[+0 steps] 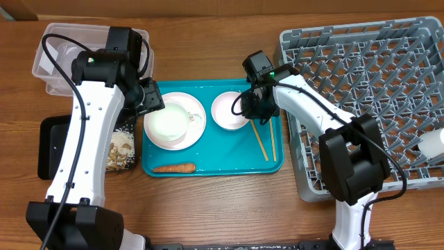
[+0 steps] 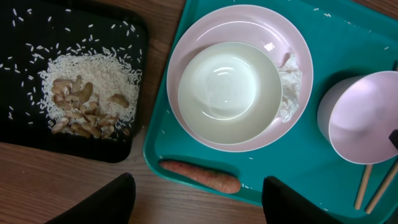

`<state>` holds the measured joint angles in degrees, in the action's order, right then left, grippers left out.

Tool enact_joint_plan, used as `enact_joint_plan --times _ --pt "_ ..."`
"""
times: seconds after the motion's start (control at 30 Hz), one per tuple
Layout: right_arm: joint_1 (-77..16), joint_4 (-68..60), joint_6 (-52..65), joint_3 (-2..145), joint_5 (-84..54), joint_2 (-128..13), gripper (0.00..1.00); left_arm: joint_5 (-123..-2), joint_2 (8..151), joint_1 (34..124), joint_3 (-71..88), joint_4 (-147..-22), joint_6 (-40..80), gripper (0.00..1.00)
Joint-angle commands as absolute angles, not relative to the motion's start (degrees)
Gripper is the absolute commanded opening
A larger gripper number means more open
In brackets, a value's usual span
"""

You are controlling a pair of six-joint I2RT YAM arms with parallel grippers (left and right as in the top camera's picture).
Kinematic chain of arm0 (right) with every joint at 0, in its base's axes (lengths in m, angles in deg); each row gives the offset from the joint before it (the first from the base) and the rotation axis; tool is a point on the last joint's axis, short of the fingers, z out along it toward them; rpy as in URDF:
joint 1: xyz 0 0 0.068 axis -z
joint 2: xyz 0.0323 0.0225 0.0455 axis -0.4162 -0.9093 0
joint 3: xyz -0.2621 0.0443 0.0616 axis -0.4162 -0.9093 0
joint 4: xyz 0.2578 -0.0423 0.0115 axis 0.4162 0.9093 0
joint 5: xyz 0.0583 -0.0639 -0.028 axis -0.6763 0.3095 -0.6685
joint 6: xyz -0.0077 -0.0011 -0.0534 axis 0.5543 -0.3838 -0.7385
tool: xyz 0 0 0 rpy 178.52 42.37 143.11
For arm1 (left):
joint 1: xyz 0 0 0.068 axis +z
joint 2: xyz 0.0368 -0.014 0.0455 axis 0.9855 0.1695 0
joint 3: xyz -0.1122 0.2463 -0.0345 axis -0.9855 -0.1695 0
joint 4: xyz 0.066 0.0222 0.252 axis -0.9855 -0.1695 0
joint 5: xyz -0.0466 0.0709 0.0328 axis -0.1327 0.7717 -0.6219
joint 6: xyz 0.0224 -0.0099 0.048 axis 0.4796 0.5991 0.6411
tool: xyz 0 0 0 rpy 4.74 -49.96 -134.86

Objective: Sort waste into correct bins and load items into the dishwasher
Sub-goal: 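Reach the right gripper to the pink bowl and grasp its rim, then lift the pink bowl with the right gripper toward the dish rack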

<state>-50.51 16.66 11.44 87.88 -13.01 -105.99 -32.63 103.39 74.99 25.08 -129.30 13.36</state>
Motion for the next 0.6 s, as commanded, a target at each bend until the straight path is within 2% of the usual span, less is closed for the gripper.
enact_joint_plan --times 0.0,0.2,0.57 --pt "-50.5 16.7 12.0 87.6 -13.3 -106.1 0.13 -31.9 102.2 75.0 26.1 -129.1 12.8 0.68" --pt "-50.5 17.9 12.0 87.6 -13.3 -106.1 0.04 -31.9 102.2 75.0 26.1 -129.0 12.8 0.68" --pt "-50.5 18.8 13.2 87.9 -13.3 -106.1 0.04 -31.9 102.3 75.0 26.1 -129.0 12.7 0.68"
